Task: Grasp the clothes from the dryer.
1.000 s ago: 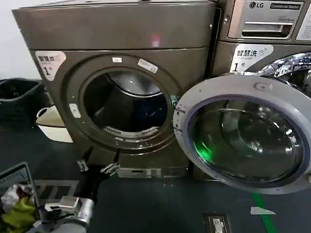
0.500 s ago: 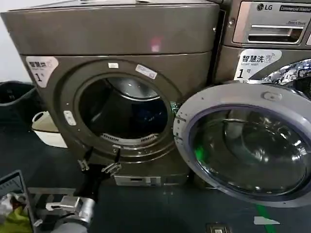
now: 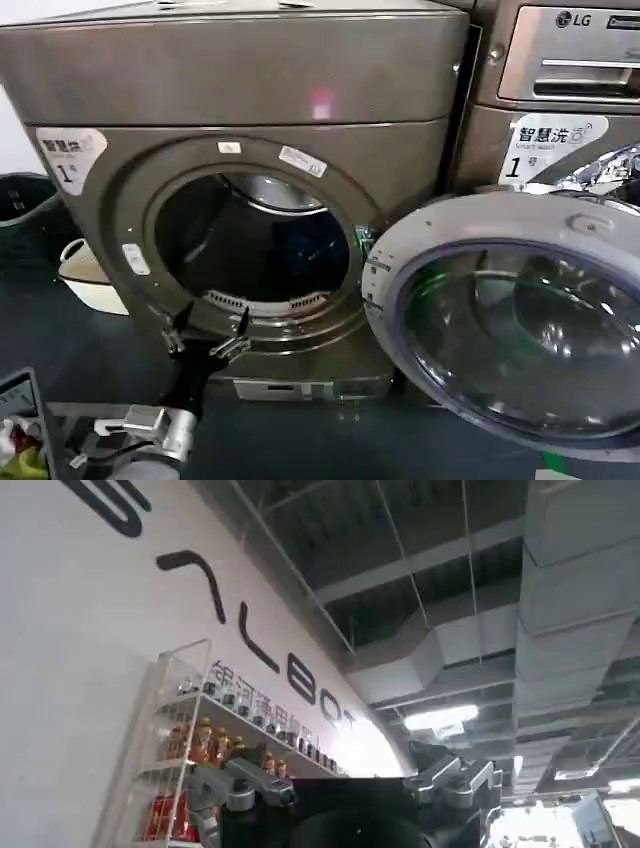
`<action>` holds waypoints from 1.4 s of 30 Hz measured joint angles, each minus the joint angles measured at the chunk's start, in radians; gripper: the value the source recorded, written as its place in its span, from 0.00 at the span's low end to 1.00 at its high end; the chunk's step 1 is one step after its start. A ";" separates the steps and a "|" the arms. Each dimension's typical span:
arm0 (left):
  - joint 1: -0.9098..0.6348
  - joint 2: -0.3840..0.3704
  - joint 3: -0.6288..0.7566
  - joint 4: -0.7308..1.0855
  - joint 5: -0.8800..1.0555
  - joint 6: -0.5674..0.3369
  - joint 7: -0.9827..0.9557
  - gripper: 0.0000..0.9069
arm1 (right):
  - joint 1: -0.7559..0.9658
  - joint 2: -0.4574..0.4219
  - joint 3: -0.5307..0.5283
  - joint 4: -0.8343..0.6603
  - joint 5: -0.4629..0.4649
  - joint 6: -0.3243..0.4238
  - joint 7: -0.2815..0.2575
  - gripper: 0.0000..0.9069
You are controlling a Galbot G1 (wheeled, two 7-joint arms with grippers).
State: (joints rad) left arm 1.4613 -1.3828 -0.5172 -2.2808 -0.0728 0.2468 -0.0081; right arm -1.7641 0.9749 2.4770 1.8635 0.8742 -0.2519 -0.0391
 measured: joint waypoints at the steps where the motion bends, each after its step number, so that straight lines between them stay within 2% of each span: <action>1: 0.000 0.000 0.001 0.000 0.000 0.000 0.000 1.00 | 0.001 0.000 0.000 0.000 0.000 0.000 0.000 1.00; 42: -0.001 0.003 0.022 0.004 0.006 0.001 0.004 1.00 | -0.006 -0.001 0.012 -0.005 0.000 0.001 -0.007 1.00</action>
State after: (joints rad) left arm 1.4599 -1.3794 -0.4951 -2.2770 -0.0668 0.2481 -0.0036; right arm -1.7704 0.9744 2.4890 1.8589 0.8743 -0.2505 -0.0460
